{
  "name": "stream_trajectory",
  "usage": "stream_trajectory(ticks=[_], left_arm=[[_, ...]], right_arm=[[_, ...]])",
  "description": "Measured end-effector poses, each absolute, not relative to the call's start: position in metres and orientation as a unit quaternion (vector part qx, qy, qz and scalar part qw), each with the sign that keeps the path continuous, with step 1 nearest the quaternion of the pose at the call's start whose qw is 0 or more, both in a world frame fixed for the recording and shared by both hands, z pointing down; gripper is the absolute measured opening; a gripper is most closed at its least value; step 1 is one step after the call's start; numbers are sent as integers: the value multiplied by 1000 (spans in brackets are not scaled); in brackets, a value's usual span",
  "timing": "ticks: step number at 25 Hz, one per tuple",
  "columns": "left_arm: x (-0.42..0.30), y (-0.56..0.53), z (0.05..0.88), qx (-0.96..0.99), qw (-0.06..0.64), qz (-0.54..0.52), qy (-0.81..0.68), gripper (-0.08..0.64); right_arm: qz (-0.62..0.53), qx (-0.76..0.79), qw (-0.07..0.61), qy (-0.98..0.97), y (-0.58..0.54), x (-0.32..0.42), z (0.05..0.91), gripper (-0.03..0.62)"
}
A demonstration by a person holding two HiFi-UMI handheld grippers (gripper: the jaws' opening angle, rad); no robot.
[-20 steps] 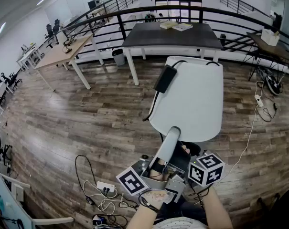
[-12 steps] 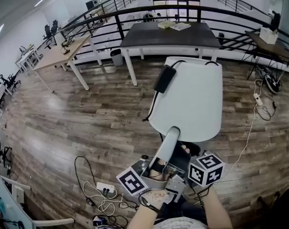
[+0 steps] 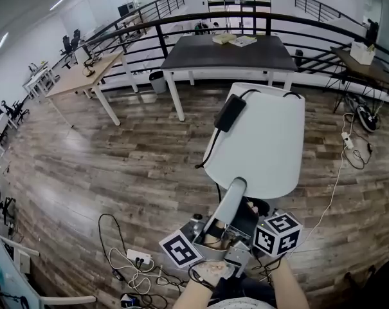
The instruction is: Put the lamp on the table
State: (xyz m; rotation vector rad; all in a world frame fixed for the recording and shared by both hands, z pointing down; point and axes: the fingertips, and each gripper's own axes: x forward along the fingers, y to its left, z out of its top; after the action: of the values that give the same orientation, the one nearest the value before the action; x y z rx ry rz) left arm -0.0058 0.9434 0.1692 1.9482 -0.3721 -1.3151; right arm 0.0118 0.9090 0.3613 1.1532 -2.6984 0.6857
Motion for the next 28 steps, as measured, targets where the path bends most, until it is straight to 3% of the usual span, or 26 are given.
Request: stream_trajectory(ticks=[16, 28], left_arm=[[7, 937, 180, 751, 359, -526, -173, 22], [9, 864, 182, 755, 378, -515, -146, 21]], right_arm=[[233, 349, 59, -906, 900, 27, 370, 193], [235, 375, 59, -895, 827, 30, 373, 193]])
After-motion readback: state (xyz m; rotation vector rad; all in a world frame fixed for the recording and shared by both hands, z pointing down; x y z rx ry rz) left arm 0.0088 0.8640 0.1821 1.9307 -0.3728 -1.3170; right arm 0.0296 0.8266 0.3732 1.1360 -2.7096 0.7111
